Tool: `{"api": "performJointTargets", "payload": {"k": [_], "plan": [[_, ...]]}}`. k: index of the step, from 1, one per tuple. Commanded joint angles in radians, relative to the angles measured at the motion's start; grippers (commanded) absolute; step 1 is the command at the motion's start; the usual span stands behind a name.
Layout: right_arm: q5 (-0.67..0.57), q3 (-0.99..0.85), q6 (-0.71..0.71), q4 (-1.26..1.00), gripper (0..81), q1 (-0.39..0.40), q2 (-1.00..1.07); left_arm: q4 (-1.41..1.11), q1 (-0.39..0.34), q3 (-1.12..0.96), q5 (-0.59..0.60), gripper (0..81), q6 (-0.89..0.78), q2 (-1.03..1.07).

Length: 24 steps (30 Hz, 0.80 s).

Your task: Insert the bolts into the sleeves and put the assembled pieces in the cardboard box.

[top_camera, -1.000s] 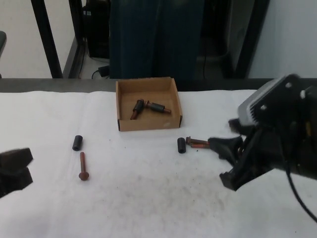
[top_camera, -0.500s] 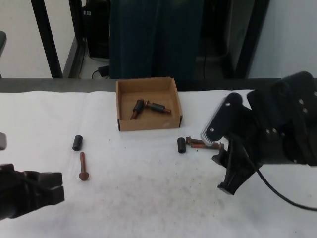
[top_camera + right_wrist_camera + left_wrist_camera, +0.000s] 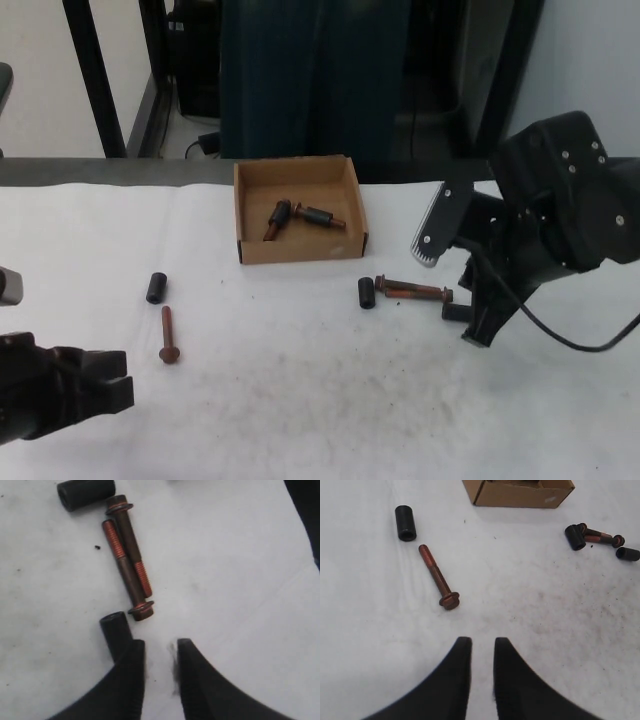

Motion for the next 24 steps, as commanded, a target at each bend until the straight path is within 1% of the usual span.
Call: {"api": "performJointTargets", "payload": {"k": [1, 3, 6, 8, 9, 10, 14, 16, 18, 22, 24], "plan": [[-0.048, -0.04, -0.028, 0.002, 27.5, -0.015, 0.016, -0.012, -0.004, -0.013, -0.007, 16.3, 0.009, 0.001], [-0.072, -0.044, -0.058, 0.01, 29.3, -0.018, 0.029, -0.012, -0.004, -0.013, -0.007, 16.3, 0.009, 0.001], [-0.098, -0.044, -0.068, 0.04, 29.5, -0.018, 0.045, -0.022, -0.004, -0.013, -0.007, 16.3, 0.008, 0.001], [-0.112, -0.044, -0.036, 0.055, 29.5, -0.018, 0.047, -0.035, -0.004, -0.013, -0.007, 16.3, 0.008, 0.001], [-0.099, -0.042, -0.008, 0.052, 29.5, -0.018, 0.047, -0.037, -0.004, -0.013, -0.007, 16.3, 0.008, 0.001], [-0.066, -0.042, 0.023, 0.045, 29.5, -0.018, 0.047, -0.041, -0.004, -0.013, -0.007, 16.3, 0.008, 0.001], [0.183, -0.042, 0.141, 0.02, 29.5, -0.018, 0.047, -0.043, -0.004, -0.013, -0.007, 16.3, 0.008, 0.001], [0.24, -0.042, 0.159, 0.02, 29.5, -0.018, 0.047, -0.043, -0.004, -0.013, -0.007, 16.3, 0.008, 0.001], [0.225, -0.042, 0.165, 0.024, 29.5, -0.018, 0.047, -0.047, -0.004, -0.013, -0.007, 16.3, 0.008, 0.001], [0.047, -0.042, 0.166, 0.017, 29.5, -0.005, 0.047, -0.07, -0.004, -0.013, -0.007, 16.3, 0.008, 0.001], [-0.012, -0.042, 0.166, 0.011, 29.5, 0.01, 0.047, -0.08, -0.004, -0.013, -0.007, 16.3, 0.008, 0.001]]}}
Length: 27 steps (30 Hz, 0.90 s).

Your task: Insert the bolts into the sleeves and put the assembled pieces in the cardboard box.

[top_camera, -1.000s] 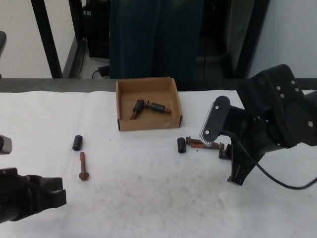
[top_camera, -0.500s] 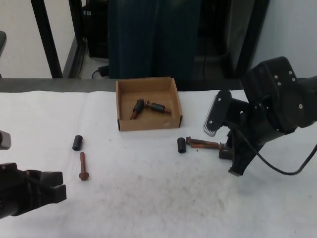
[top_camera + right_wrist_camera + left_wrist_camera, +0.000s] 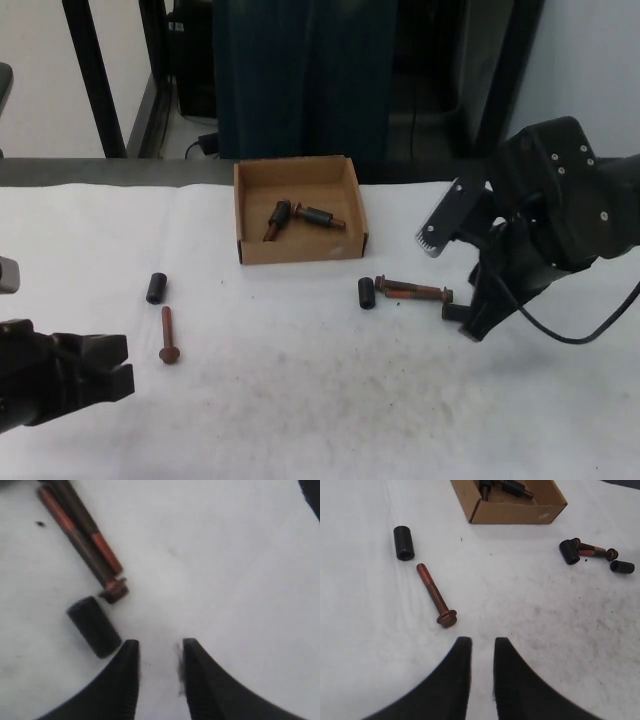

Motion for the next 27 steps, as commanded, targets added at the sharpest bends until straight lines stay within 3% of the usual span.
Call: {"api": "performJointTargets", "payload": {"k": [1, 5, 10, 12, 19, 21, 25, 27], "plan": [[-0.127, -0.007, 0.01, -0.023, 29.5, 0.028, -0.005, -0.028, -0.004, -0.008, -0.007, 16.3, 0.008, 0.001], [-0.105, -0.007, 0.01, -0.033, 29.5, 0.065, -0.008, -0.028, -0.004, -0.008, -0.007, 16.3, 0.008, 0.001], [0.126, -0.007, 0.053, -0.096, 29.4, 0.121, -0.011, -0.028, -0.004, -0.008, -0.007, 16.3, 0.008, 0.001], [0.166, -0.007, 0.054, -0.149, 29.4, 0.136, -0.011, -0.028, -0.004, -0.008, -0.007, 16.3, 0.008, 0.001], [0.112, -0.007, 0.049, -0.233, 29.4, 0.17, -0.011, -0.028, -0.004, -0.008, -0.007, 16.3, 0.008, 0.001], [0.119, -0.007, -0.043, -0.216, 29.4, 0.17, -0.011, -0.027, -0.004, -0.008, -0.001, 16.3, -0.004, 0.001], [0.124, -0.017, -0.059, -0.103, 29.4, 0.168, -0.011, -0.027, -0.004, -0.008, -0.001, 16.3, -0.03, 0.001], [0.041, -0.04, -0.027, 0.02, 29.4, 0.157, -0.011, -0.027, -0.003, -0.008, -0.001, 16.3, -0.03, 0.001]]}}
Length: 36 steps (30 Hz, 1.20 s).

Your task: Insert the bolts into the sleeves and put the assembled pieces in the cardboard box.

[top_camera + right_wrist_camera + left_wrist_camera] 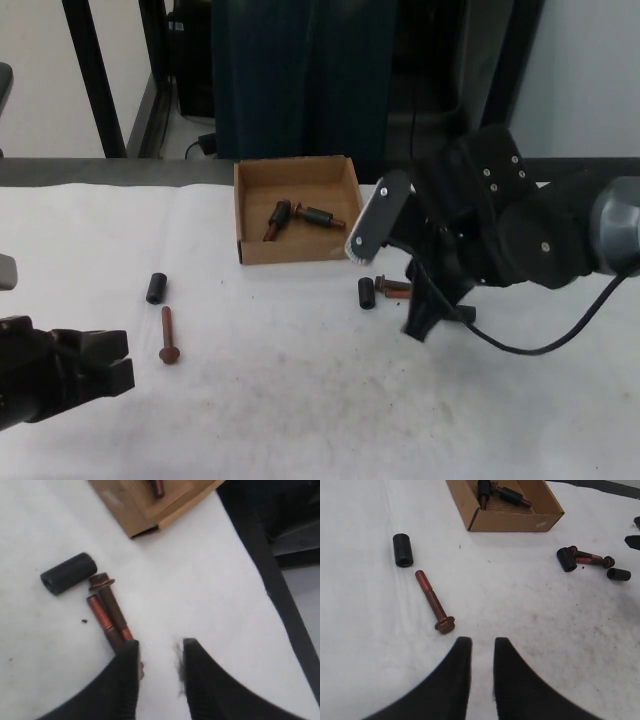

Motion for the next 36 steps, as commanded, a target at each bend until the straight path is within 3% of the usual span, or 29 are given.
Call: {"api": "performJointTargets", "payload": {"k": [1, 5, 10, 18, 25, 32, 36], "plan": [[-0.108, -0.04, 0.028, 0.167, 29.4, -0.018, -0.011, -0.014, -0.002, -0.008, -0.001, 16.3, -0.009, 0.001], [-0.205, -0.079, -0.018, 0.237, 29.4, -0.048, -0.011, -0.014, -0.002, -0.008, -0.001, 16.3, -0.009, 0.001], [-0.305, -0.107, -0.242, 0.298, 29.4, -0.094, -0.007, -0.014, -0.002, -0.008, -0.001, 16.3, -0.009, 0.001], [-0.452, -0.174, -0.256, 0.368, 29.4, -0.19, 0.039, -0.014, -0.002, -0.008, -0.001, 16.3, -0.009, 0.001], [-0.422, -0.174, -0.232, 0.322, 29.4, -0.187, 0.039, -0.014, -0.002, -0.008, -0.001, 16.3, -0.009, 0.001], [-0.181, -0.174, -0.106, 0.253, 29.4, -0.169, 0.039, -0.014, -0.002, -0.008, -0.001, 16.3, -0.009, 0.001], [-0.158, -0.174, -0.106, 0.237, 29.4, -0.152, 0.039, -0.014, -0.002, -0.008, -0.001, 16.3, -0.009, 0.001]]}}
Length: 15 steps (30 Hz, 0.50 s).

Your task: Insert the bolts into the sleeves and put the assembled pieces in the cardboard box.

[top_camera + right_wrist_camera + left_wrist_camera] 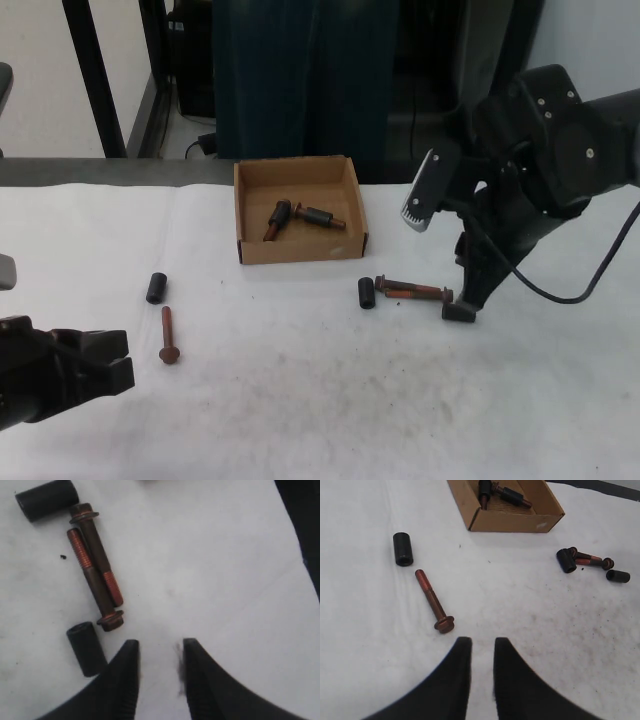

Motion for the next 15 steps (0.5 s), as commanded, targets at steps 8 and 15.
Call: {"api": "performJointTargets", "payload": {"k": [8, 15], "plan": [[-0.038, -0.01, 0.005, -0.051, 29.4, 0.018, 0.0, -0.004, 0.002, -0.006, -0.004, 16.3, -0.001, 0.001], [-0.046, -0.01, -0.145, -0.03, 29.4, 0.018, 0.015, -0.004, 0.002, -0.006, -0.004, 16.3, -0.001, 0.001]]}}
